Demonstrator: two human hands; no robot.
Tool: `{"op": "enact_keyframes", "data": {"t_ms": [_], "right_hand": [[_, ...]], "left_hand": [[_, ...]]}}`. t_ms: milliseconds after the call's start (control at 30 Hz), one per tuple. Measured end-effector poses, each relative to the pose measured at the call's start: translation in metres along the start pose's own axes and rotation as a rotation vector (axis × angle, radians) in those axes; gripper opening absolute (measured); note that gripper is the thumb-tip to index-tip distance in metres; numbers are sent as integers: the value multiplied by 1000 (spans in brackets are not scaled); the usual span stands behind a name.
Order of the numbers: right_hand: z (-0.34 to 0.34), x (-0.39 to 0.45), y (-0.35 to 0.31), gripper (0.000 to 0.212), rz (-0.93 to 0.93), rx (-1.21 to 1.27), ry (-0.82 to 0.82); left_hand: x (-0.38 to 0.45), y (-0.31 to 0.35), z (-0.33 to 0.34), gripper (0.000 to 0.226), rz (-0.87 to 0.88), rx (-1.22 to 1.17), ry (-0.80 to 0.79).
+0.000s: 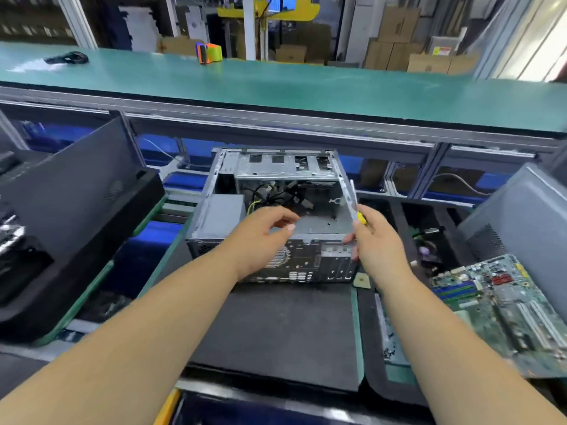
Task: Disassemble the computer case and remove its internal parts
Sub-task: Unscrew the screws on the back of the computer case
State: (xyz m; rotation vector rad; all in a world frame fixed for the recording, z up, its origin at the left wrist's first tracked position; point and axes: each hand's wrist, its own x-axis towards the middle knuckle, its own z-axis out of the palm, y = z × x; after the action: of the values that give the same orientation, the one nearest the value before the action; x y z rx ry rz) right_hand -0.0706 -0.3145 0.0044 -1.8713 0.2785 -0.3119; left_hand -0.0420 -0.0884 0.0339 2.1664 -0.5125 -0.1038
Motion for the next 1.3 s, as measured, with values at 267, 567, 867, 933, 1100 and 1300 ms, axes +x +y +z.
{"op": "enact_keyframes", "data": {"t_ms": [267,567,867,933,1100,1300], "right_hand": [[106,-53,-19,9,127,95,-53],[145,-95,2,13,264,126,-186],[143,-107,37,13,380,142,-298],[145,-110,43,13,410,145,-302],[156,-112,50,14,475,159,-310],[166,-116,54,15,489,159,-287]], "left_hand": [[-44,-65,-69,23,3,82,17],[-43,-102,-71,64,170,574,58],[-50,-117,-19,103,147,812,121],[-50,-120,-14,107,146,848,134],[-46,-133,-9,105,193,917,216],[-36,-148,-3,102,299,919,362]]}}
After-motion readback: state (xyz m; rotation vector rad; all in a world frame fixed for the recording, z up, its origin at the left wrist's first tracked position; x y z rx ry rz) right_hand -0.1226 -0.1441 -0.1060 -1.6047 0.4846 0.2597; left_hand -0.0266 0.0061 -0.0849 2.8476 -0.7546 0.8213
